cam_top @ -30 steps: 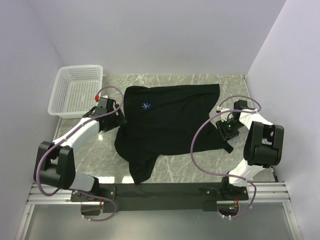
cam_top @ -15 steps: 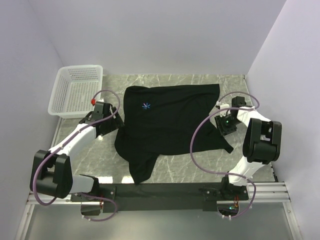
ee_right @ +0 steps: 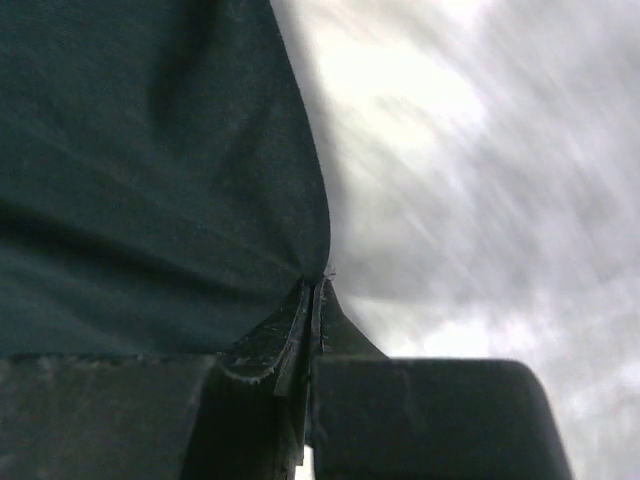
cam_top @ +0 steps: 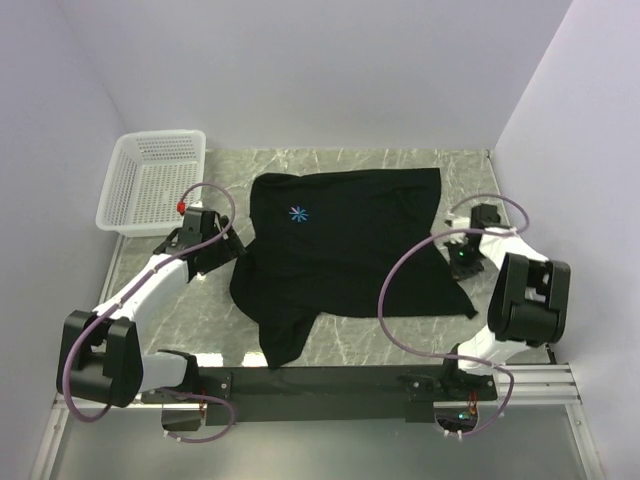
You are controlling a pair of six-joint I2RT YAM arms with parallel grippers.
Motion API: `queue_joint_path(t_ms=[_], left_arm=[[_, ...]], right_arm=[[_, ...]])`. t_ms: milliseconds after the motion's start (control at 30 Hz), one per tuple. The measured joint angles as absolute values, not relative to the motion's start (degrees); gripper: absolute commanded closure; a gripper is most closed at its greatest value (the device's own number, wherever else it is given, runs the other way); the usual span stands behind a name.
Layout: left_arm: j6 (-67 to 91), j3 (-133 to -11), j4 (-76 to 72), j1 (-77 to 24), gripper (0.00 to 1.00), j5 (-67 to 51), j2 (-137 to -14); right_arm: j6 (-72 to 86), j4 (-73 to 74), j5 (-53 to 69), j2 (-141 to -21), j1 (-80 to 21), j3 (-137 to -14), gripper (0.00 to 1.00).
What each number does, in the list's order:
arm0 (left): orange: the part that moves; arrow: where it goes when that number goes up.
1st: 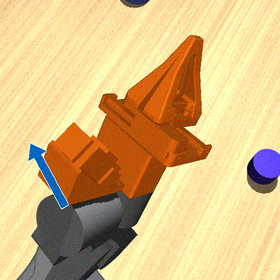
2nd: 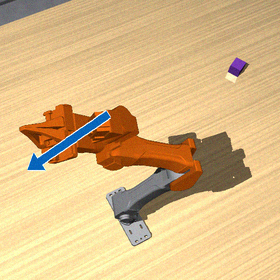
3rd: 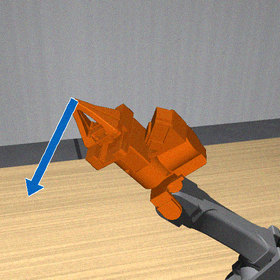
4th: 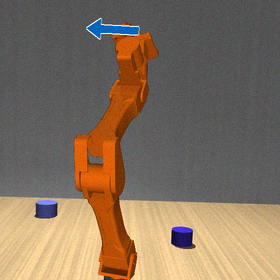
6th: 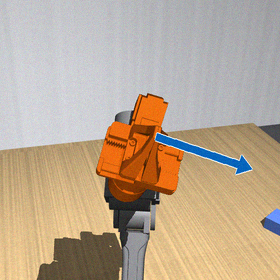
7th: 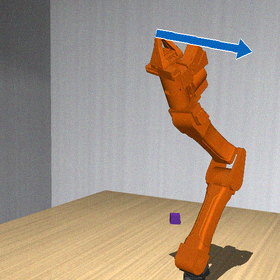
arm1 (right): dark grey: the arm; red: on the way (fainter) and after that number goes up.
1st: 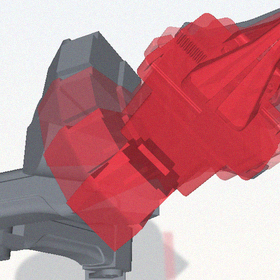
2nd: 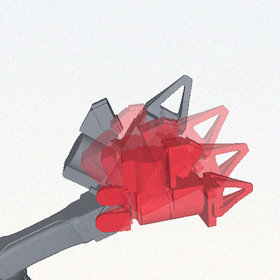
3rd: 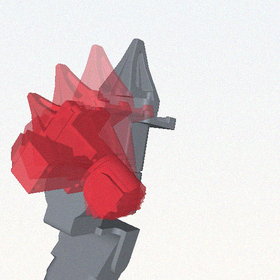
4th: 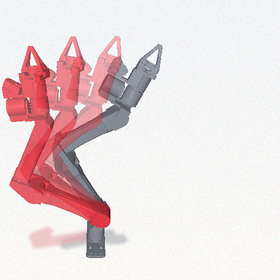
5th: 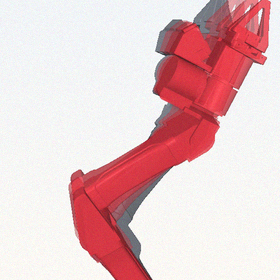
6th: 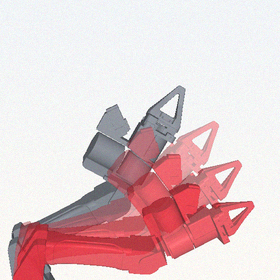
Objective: Fold and stack the t-shirts
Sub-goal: Flatten the tshirt out
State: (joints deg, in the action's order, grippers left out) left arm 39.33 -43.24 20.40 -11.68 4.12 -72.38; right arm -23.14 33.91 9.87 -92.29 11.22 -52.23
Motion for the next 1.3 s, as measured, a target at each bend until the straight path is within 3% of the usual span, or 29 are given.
queue_joint_path(t_ms=[333, 433, 533, 567, 767, 1000, 1300], left_arm=[[40.16, -42.33, 18.72, -11.16, 0.19, 1.89, -72.1], [40.12, -42.39, 17.76, -11.11, 0.2, 0.71, -73.78], [40.1, -42.63, 17.08, -11.11, 0.21, -0.43, -76.73], [40.07, -42.89, 16.95, -11.11, 0.21, -0.86, -78.06], [39.64, -48.86, 15.9, -11.29, 0.23, -2.92, -86.56], [38.61, -65.95, 13.1, -13.06, 0.28, -4.1, -101.93], [38.24, -80.34, 14.37, -13.54, 0.46, -4.64, -117.21]], right_arm=[[-18.2, 34.72, -7.6, -77.38, 18.37, -42.81, 1.0], [-18.2, 35.7, -8.51, -75.77, 18.44, -42.3, 0.71], [-19.03, 36.56, -7.9, -75.24, 18.96, -42.57, 0.53], [-19.33, 37.17, -7.38, -74.59, 19.11, -42.98, 0.52], [-23.2, 37.74, 0.14, -70.96, 19.18, -49.45, 0.51], [-23.64, 36.86, 10.09, -75.11, 19.16, -53.8, 0.5], [-22.92, 36.77, 15.38, -79.53, 19.16, -55.72, 0.5]])
